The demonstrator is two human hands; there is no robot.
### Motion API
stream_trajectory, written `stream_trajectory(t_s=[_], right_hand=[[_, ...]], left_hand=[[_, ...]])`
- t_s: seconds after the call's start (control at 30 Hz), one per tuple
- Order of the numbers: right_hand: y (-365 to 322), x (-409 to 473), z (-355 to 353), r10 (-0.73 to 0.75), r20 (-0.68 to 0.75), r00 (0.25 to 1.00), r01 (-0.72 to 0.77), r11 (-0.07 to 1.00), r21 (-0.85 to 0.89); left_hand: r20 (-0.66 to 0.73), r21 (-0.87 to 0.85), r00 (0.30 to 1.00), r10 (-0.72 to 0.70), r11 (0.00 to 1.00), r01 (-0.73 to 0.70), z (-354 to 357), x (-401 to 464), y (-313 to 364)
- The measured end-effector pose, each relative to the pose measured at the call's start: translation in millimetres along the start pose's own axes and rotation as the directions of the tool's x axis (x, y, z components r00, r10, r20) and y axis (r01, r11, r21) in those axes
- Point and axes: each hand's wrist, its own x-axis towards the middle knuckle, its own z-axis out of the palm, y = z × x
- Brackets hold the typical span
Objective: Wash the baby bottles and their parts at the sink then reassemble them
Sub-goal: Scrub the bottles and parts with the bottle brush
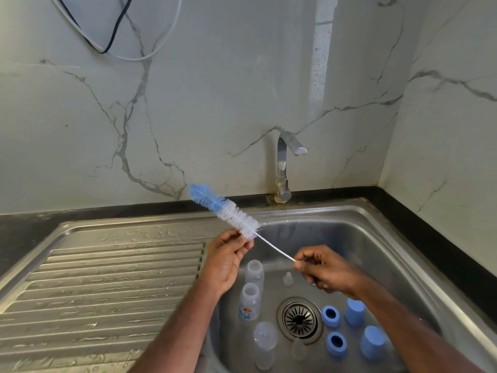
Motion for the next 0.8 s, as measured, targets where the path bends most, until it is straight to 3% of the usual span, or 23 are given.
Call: stream_trajectory(t_s=[0.1,0.2,0.27,0.33,0.5,0.67,0.73,0.8], right_hand=[[-4,7,9,-0.038,-0.083,0.996,0.039,0.999,0.014],[-1,1,-8,-0.001,0.001,1.0,0.001,0.997,0.071],[2,-5,-13,0.029,0.064,0.998,-0.033,0.997,0.071],[0,-4,-6,0.031,0.062,0.998,-0.034,0.998,0.052],[-7,7,6,-0.029,-0.128,0.991,0.034,0.999,0.042],[1,3,-16,0.01,-0.225,0.974,-0.006,1.0,0.019],[5,5,-22,0.035,-0.241,0.97,-0.036,0.999,-0.002],[11,6,-28,0.068,-0.246,0.967,-0.073,0.997,-0.012]], left_hand=[[-0.014,-0.046,1.0,-0.006,0.999,0.005,8,-2,0],[-0.068,-0.161,0.998,0.003,0.987,-0.014,0,1,9],[-0.065,-0.135,0.998,0.01,0.991,-0.018,-6,3,11],[-0.014,-0.05,1.0,0.002,0.999,-0.003,-3,0,5],[0.05,0.064,0.998,-0.023,0.998,0.02,8,-3,-7],[0.091,0.25,0.995,-0.048,0.968,0.024,0,-3,-7],[0.137,0.444,0.99,-0.019,0.895,-0.045,1,-4,-10],[0.228,0.641,0.973,0.021,0.749,-0.166,3,-6,-17]])
